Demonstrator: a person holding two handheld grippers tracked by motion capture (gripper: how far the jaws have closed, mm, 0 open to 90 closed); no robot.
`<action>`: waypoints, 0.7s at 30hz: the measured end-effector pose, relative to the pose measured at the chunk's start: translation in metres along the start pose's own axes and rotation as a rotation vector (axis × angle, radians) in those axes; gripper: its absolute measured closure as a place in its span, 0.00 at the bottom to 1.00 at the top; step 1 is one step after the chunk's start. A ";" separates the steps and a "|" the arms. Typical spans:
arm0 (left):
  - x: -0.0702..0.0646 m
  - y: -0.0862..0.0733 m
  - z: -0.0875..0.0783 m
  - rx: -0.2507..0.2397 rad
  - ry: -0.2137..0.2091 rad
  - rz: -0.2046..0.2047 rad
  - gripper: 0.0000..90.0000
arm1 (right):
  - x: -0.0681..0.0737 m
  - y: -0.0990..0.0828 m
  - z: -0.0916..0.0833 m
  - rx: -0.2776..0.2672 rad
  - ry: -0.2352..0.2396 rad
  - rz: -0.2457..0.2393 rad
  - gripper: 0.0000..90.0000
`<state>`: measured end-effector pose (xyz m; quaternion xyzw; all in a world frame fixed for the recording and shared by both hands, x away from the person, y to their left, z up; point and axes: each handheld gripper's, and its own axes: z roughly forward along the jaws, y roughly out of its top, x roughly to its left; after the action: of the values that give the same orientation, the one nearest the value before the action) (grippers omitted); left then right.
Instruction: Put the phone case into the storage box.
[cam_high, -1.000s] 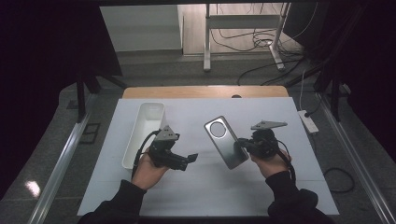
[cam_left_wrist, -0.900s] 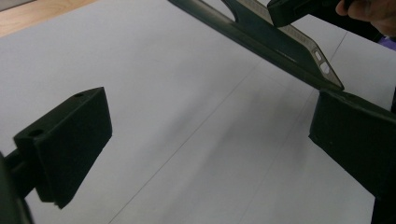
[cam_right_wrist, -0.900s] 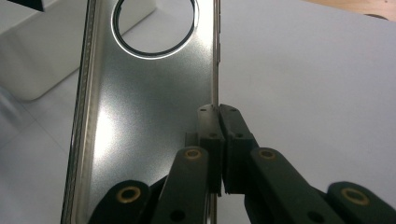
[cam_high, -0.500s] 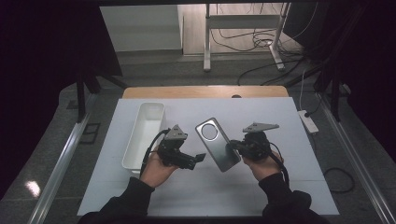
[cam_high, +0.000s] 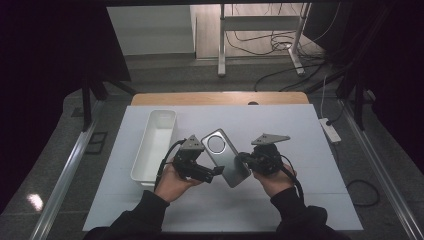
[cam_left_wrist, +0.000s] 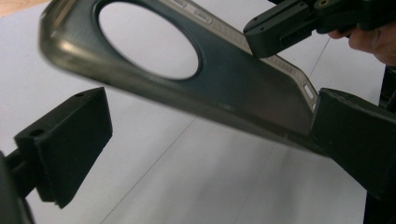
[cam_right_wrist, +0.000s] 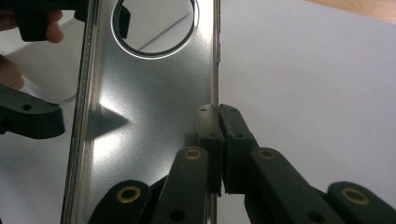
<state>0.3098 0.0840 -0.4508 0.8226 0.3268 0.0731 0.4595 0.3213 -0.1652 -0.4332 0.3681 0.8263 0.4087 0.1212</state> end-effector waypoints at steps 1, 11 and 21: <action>0.000 0.000 0.001 0.003 0.001 -0.003 0.01 | 0.001 0.000 0.001 0.000 0.001 -0.003 0.98; 0.000 -0.001 0.001 0.040 -0.017 -0.016 0.25 | 0.008 -0.001 0.003 -0.006 0.004 -0.024 0.98; 0.009 -0.004 -0.002 0.042 -0.095 -0.133 0.65 | 0.012 -0.003 0.008 0.004 0.004 -0.056 0.98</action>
<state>0.3140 0.0917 -0.4544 0.8111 0.3599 -0.0034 0.4610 0.3154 -0.1534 -0.4390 0.3445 0.8373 0.4041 0.1301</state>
